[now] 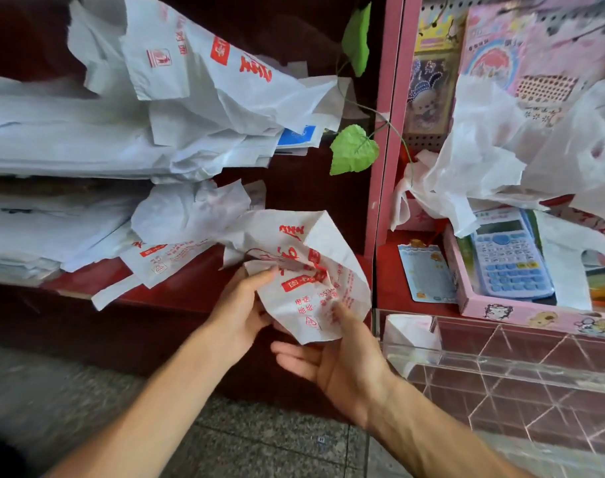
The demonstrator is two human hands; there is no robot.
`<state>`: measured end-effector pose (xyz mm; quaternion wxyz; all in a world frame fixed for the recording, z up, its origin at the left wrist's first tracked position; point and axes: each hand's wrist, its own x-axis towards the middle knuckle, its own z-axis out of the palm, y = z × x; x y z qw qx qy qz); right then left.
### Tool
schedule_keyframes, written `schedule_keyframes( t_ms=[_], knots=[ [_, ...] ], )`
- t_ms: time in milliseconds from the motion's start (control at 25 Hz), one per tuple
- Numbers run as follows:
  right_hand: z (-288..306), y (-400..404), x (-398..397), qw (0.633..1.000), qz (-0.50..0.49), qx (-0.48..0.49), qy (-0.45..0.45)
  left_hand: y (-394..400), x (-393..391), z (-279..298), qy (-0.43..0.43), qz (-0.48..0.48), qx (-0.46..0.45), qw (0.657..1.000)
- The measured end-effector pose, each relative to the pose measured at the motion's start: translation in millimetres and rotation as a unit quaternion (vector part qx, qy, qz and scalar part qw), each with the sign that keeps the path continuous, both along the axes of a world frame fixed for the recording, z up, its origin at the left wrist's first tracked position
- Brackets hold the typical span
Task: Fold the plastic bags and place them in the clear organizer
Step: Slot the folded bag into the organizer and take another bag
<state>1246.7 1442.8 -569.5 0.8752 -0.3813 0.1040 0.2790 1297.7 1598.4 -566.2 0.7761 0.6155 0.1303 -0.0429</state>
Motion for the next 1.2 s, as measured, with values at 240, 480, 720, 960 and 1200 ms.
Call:
schedule_keyframes(
  t_ms=[240,480,720,960,1200],
  knots=[
    [-1.8,1.4,-11.4,0.979,0.176,-0.102,0.008,7.9,23.7,2.3,-0.142,0.050,0.244,0.958],
    [3.6,-2.1,-1.9,0.964,0.212,-0.161,-0.018,3.2,23.8,-6.9,-0.066,0.013,0.271,0.960],
    [33.8,-13.8,-4.2,0.915,0.126,-0.316,-0.218,31.7,20.9,17.1,-0.280,0.024,0.446,0.850],
    [-5.0,-50.3,34.5,0.461,0.099,-0.703,-0.532,58.4,17.7,-9.2,-0.098,-0.066,0.501,0.857],
    [-4.0,-41.0,31.8,0.421,0.183,-0.733,-0.502,57.9,14.2,-6.5,-0.002,0.072,0.538,0.840]
  ],
)
